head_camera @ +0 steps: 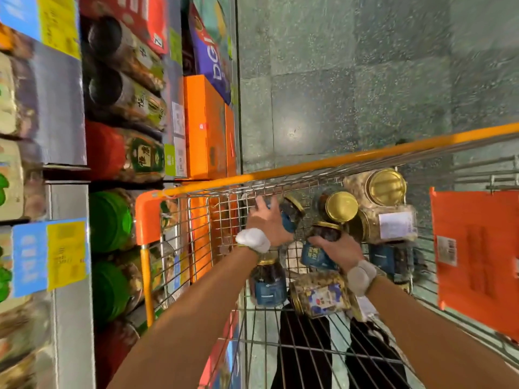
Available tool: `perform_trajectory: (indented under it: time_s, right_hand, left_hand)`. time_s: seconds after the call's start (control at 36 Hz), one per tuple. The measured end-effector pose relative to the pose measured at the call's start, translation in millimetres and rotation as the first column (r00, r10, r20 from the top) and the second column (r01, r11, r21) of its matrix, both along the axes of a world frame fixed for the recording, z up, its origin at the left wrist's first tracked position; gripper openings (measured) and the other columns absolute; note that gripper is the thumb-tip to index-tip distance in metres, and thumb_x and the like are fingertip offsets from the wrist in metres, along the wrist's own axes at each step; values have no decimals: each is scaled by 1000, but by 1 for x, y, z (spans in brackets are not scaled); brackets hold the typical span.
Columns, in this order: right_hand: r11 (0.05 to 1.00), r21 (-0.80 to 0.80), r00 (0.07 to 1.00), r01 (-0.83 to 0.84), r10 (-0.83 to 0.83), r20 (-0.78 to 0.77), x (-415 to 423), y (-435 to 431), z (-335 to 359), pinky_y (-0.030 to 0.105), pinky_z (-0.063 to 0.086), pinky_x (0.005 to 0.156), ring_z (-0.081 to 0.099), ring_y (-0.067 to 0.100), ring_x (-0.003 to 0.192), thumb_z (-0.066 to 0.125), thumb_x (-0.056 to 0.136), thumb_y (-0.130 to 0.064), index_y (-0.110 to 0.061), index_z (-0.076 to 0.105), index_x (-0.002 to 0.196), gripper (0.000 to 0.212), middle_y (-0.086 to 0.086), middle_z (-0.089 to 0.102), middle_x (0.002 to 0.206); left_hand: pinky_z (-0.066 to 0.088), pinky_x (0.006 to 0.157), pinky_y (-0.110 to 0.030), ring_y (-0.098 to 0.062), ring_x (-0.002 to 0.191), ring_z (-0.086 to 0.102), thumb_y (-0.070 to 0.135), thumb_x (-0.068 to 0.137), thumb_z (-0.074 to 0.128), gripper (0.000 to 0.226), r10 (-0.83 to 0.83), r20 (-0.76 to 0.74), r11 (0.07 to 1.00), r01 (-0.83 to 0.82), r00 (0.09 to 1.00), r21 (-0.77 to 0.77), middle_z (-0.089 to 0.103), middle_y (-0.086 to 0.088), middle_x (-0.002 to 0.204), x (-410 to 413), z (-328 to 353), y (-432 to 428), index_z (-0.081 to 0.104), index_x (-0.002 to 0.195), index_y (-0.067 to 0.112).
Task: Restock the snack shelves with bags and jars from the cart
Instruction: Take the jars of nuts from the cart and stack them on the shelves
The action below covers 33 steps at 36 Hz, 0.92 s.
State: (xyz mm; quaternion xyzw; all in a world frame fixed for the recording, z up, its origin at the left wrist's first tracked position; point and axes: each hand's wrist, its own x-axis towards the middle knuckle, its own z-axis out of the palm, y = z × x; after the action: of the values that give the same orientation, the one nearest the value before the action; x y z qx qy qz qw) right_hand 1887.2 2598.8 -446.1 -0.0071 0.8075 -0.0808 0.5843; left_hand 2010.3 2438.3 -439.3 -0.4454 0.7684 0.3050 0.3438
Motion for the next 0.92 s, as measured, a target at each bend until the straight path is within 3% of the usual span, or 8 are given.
perform_trajectory:
  time_s: [0.11,0.22,0.31,0.42,0.5,0.61,0.78,0.92]
  right_hand:
    - [993,-119,998,-20,26,56,-14,-5,25,34,51,92,63,20,106,78,48,-80,-22,57,127,100,-3,65,119]
    - [966,-257,994,26,2,111,-31,-15,89,28,42,72,56,10,82,76,83,-43,-23,55,110,40,-8,62,93]
    - [921,-390,996,-6,41,81,-41,-19,130,38,48,89,63,22,98,77,81,-42,-23,65,104,32,0,70,105]
    - [900,-435,992,24,33,122,-52,-23,192,36,52,79,62,20,86,80,80,-42,-18,62,93,33,6,67,97]
    - [841,-541,983,5,94,156,-61,-20,238,51,52,98,68,29,103,90,45,-68,-22,58,123,96,9,69,118]
    - [707,-703,957,-79,251,145,-63,-8,318,53,48,103,66,29,109,87,40,-68,-23,60,124,99,5,70,117]
    - [532,-838,939,-121,335,77,-58,18,407,48,50,102,70,18,102,81,43,-80,-23,66,119,97,0,72,117]
    - [375,-912,899,-166,437,17,-22,37,504,22,54,63,65,5,67,79,75,-53,-8,64,99,54,5,74,92]
  left_hand:
    - [40,110,-43,-34,140,39,65,48,90,132,536,-31,826,-516,844,225,36,-13,154,8,13,13,22,150,16]
    - [49,94,-27,-21,115,62,47,45,99,112,827,-111,541,-728,551,422,65,-3,120,27,59,17,38,132,12]
    - [45,100,-30,-17,115,57,44,57,97,103,857,-181,503,-706,483,498,59,1,127,33,108,21,35,136,21]
    - [45,88,-9,-14,122,53,30,75,89,89,897,-268,442,-686,352,578,56,-3,139,41,163,25,35,145,15]
    - [52,99,-35,-19,123,60,61,76,77,83,929,-296,363,-691,220,625,58,-3,140,44,230,39,44,144,28]
    - [51,46,-18,-14,56,68,33,98,55,32,937,-346,253,-609,-38,752,67,-11,87,59,314,74,61,115,7]
    - [60,76,-33,-19,92,73,41,61,92,69,854,-498,364,-511,-150,779,73,-7,108,80,405,140,66,115,8]
    - [56,92,-52,-30,113,67,56,68,85,81,801,-553,308,-635,-229,709,63,-15,133,100,481,189,60,132,15]
